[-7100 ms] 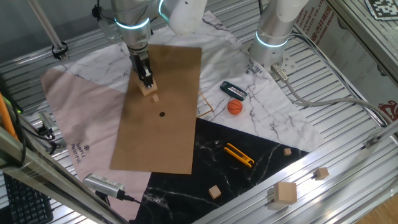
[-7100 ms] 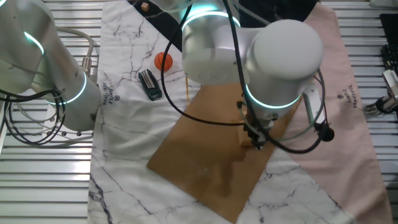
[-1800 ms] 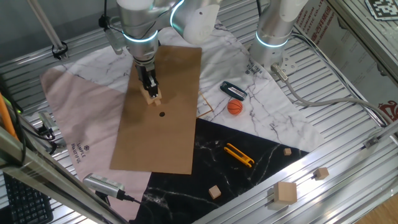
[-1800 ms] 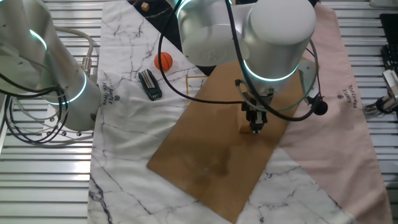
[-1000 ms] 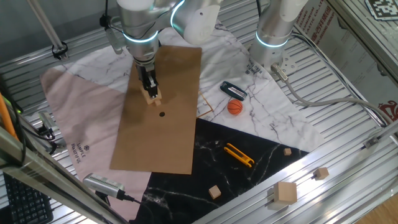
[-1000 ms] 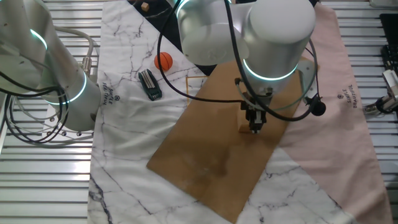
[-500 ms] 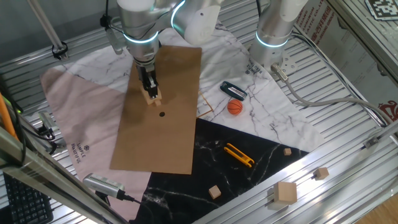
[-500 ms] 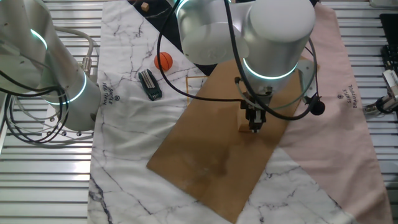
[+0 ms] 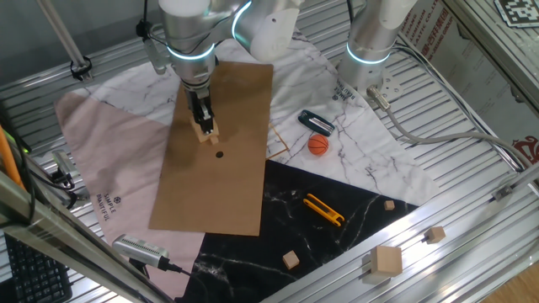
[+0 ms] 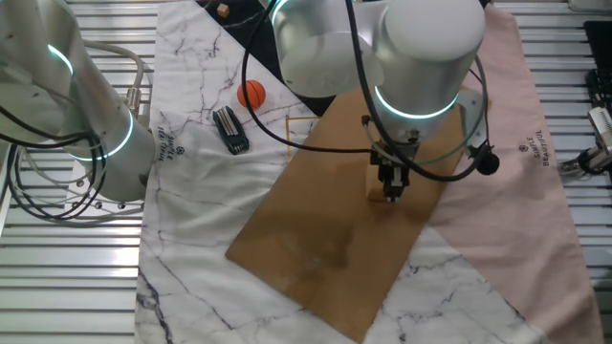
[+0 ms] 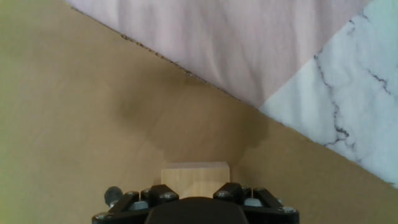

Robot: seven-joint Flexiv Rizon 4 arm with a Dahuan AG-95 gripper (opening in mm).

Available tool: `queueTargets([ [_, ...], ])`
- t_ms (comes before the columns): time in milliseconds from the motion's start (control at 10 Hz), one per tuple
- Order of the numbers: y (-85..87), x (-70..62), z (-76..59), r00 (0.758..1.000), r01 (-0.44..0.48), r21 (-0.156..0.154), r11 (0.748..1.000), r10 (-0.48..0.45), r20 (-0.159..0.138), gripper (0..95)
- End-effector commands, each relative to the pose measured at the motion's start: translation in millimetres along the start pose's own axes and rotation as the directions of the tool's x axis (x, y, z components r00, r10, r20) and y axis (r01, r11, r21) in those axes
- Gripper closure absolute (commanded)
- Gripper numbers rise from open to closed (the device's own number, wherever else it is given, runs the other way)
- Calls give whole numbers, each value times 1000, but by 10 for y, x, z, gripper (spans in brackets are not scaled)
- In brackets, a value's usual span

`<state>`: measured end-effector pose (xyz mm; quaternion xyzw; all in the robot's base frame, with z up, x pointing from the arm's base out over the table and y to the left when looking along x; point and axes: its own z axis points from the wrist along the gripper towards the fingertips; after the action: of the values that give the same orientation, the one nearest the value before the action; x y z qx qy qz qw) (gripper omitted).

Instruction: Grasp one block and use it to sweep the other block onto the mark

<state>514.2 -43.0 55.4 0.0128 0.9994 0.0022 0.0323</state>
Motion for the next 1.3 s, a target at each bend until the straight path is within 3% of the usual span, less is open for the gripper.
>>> queueTargets([
  [100, 15, -13, -12, 1000, -7, 0, 1000, 7, 0, 950],
  [1300, 107, -52, -22, 999, -45, 1, 999, 45, -2, 950],
])
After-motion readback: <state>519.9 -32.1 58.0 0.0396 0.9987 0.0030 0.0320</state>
